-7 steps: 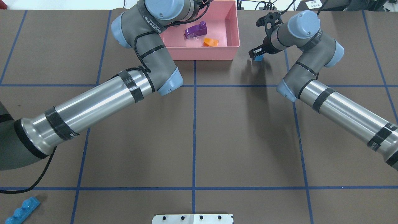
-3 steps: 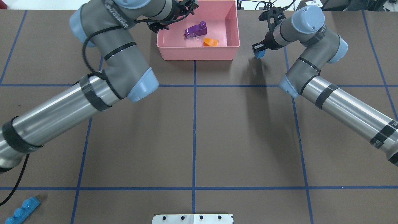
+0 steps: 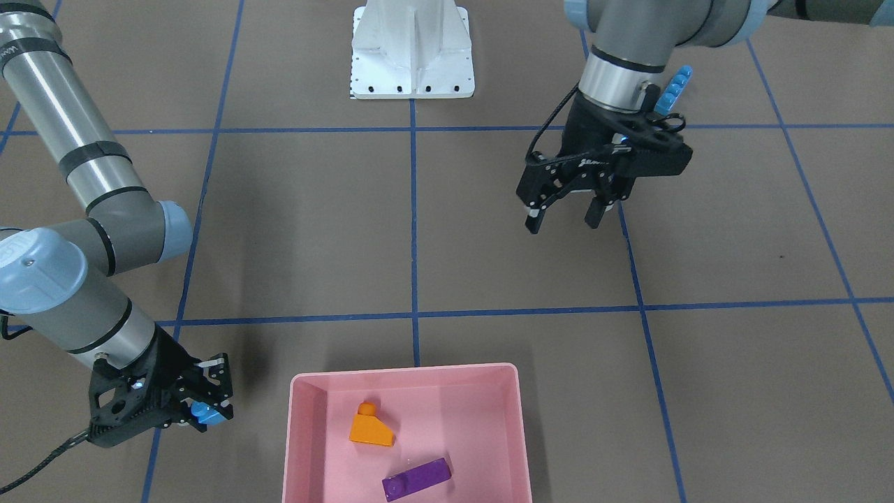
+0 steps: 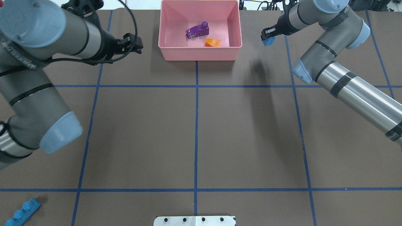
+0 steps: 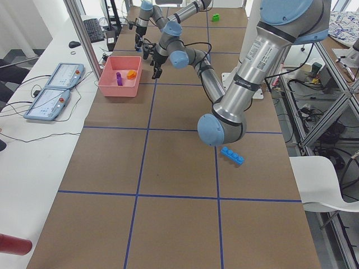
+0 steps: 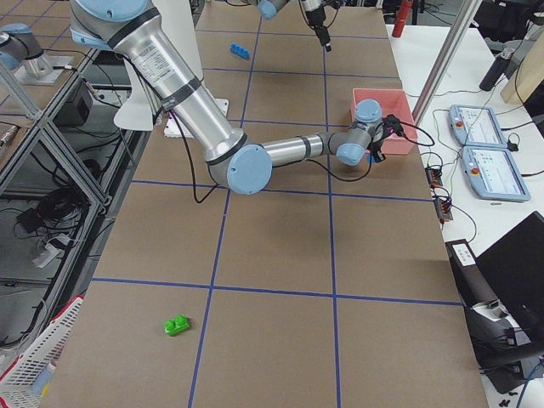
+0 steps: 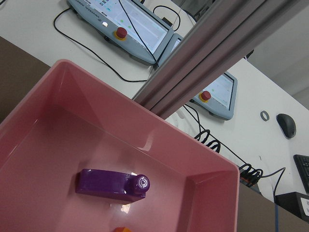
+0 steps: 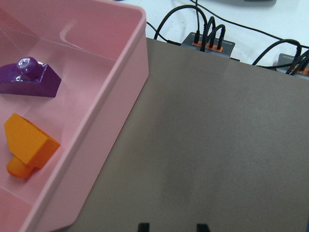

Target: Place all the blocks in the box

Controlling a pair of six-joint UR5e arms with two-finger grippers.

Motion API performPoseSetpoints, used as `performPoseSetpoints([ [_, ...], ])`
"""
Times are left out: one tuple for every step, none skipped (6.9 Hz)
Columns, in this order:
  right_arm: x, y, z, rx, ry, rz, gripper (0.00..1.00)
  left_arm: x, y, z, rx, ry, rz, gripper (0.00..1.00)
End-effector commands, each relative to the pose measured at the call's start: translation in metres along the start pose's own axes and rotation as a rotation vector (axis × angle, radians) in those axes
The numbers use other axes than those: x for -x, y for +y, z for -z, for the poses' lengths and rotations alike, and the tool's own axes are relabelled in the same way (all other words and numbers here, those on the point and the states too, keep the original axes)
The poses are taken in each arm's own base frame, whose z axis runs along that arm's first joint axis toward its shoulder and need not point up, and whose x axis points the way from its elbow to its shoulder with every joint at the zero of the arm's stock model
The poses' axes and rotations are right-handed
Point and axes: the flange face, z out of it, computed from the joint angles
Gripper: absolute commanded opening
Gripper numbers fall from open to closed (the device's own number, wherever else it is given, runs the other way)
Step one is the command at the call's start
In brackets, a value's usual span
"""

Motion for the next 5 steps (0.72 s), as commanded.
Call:
performPoseSetpoints([
  [0.016,-0.033,0.048,-0.037,-0.001,-0.015,0.0,0.1,0.033,0.003,0.101,-0.105,-0.109,1.0],
  [0.026,-0.049,0.059,-0.065,-0.005,-0.041,0.0,0.131,0.041,-0.003,0.126,-0.153,-0.148,0.99],
  [0.04,-0.063,0.066,-0.098,-0.001,-0.045,0.0,0.169,0.06,-0.003,0.217,-0.18,-0.243,1.0],
  [0.06,-0.07,0.061,-0.126,0.022,-0.068,0.0,0.205,0.076,-0.001,0.313,-0.197,-0.316,1.0],
  [0.091,-0.063,0.04,-0.17,0.064,-0.082,0.0,0.234,0.088,-0.004,0.361,-0.227,-0.398,1.0],
])
